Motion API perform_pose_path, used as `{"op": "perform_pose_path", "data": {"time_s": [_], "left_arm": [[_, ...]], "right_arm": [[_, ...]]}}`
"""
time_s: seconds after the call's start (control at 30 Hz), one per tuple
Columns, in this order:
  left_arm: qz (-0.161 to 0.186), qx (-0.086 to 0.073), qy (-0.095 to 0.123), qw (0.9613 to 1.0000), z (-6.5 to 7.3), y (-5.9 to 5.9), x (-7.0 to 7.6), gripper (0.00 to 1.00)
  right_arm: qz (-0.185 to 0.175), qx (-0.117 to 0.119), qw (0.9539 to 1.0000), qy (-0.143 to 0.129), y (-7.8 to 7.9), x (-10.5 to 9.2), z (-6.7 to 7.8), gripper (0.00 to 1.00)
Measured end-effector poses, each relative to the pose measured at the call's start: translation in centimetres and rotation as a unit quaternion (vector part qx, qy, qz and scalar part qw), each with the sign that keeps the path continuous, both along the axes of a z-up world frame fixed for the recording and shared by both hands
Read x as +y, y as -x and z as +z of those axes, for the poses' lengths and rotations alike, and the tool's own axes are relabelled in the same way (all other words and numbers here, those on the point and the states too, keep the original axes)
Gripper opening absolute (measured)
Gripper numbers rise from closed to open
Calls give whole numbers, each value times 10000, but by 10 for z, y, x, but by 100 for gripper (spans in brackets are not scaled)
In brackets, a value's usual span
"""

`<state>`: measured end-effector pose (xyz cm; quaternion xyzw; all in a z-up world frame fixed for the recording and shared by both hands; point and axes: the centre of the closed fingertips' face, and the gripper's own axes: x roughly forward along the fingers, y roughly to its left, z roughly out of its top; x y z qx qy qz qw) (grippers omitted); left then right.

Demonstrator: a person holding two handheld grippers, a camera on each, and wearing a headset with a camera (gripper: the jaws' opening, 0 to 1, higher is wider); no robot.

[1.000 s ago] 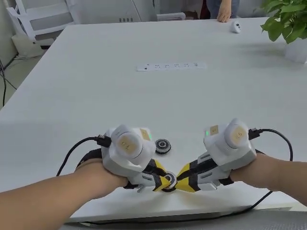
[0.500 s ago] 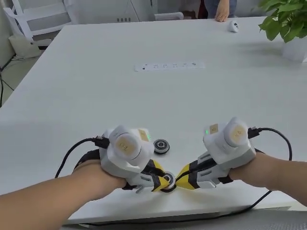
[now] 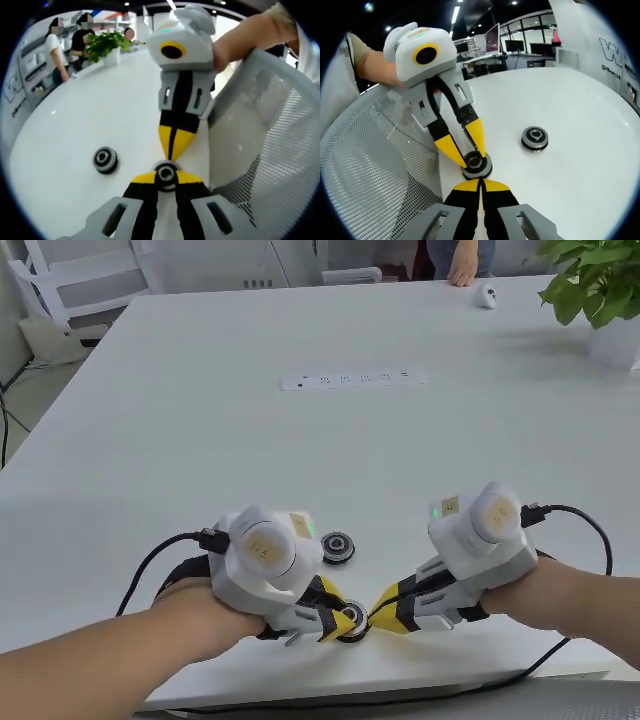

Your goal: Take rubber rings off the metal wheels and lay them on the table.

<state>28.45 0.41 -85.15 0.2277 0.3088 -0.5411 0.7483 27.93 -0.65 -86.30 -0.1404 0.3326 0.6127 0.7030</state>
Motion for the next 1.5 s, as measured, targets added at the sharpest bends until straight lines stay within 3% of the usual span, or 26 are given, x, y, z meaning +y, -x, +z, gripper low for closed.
{"op": "perform_pose_path", "data": {"time_s": [0.53, 0.73, 1.0, 1.5], "left_arm": [[-8, -21, -35, 10000, 0, 0, 0, 12], [-3, -21, -36, 10000, 0, 0, -1, 12], [-2, -44, -55, 10000, 0, 0, -1, 12], [9, -77, -113, 9999, 0, 0, -1, 12]], "right_arm": [[-385, 464, 9981, -141, -2, -2, 2, 0], [-484, 524, 9973, -188, -4, -3, 4, 0], [-738, 815, 9934, -329, -6, -1, 6, 0], [-777, 864, 9925, -382, -4, 1, 11, 0]]}}
